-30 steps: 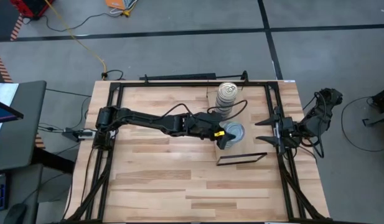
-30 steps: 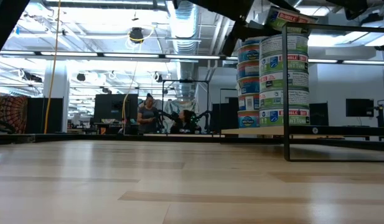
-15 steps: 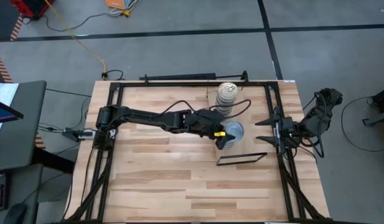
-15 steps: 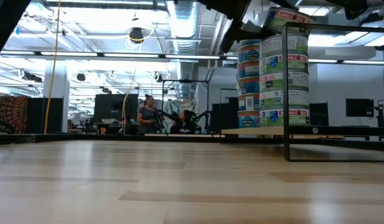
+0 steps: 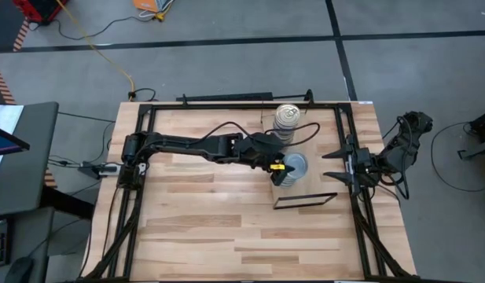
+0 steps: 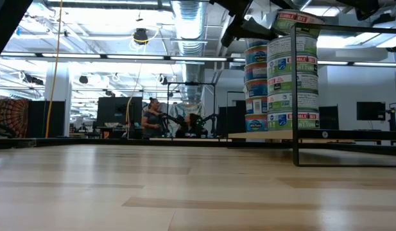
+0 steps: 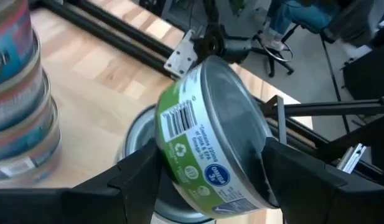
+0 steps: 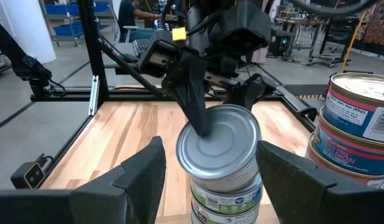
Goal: Stack canned seafood by type on shelf
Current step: Stack the green tuna can on top of the other green tuna can on the shelf, then return to Home Position
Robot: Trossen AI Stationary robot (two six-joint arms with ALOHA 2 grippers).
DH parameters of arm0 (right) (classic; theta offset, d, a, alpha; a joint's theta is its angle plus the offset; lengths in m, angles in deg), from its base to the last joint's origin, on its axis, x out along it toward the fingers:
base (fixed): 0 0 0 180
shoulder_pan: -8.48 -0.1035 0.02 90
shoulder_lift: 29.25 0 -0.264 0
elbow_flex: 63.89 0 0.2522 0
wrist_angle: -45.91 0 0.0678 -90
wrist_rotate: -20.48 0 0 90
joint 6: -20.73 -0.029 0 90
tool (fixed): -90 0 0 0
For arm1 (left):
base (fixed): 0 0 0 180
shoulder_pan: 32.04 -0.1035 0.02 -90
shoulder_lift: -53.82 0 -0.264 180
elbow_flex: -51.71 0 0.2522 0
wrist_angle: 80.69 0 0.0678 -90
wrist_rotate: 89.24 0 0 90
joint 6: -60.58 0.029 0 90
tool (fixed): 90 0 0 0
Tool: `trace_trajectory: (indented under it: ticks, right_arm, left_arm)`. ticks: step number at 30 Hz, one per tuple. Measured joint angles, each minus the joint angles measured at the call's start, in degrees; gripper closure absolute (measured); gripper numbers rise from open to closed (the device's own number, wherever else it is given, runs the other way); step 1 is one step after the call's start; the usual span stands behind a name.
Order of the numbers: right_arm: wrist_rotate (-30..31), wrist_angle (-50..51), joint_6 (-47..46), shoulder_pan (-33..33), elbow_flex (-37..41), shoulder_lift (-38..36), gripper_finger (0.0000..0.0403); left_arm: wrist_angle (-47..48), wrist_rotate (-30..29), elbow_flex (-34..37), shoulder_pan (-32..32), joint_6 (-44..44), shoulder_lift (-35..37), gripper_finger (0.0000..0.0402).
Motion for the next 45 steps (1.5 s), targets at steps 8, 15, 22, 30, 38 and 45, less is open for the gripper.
trace_trajectory:
  ticks: [8, 15, 22, 30, 38, 45]
  right_arm:
    - [0.0, 0.0, 0.0, 0.0, 0.0, 0.0, 0.0126]
    - [0.0, 0.0, 0.0, 0.0, 0.0, 0.0, 0.0126]
    - [0.0, -0.1, 0.3, 0.0, 0.0, 0.0, 0.0126]
    - [1.7, 1.9, 0.6, 0.0, 1.2, -5.3, 0.0126]
    - [1.7, -0.3, 4.8, 0.0, 6.5, -18.0, 0.0126]
    - [3.5, -11.9, 9.7, 1.0, 9.3, -19.6, 0.0126]
  left_arm:
    - [1.4, -0.7, -0.2, -0.5, 4.8, 0.1, 0.0138]
    - [2.1, -0.8, -0.2, -1.8, 8.7, 0.1, 0.0138]
    - [1.6, -0.1, -0.2, -2.6, 13.7, 1.0, 0.0138]
    - [1.8, -10.3, 0.2, 0.2, 27.1, 6.7, 0.0138]
    - [-0.5, -12.6, 11.8, 4.4, 28.3, 11.6, 0.0138]
    - [-13.9, -14.6, 29.6, 6.9, 26.7, 20.5, 0.0138]
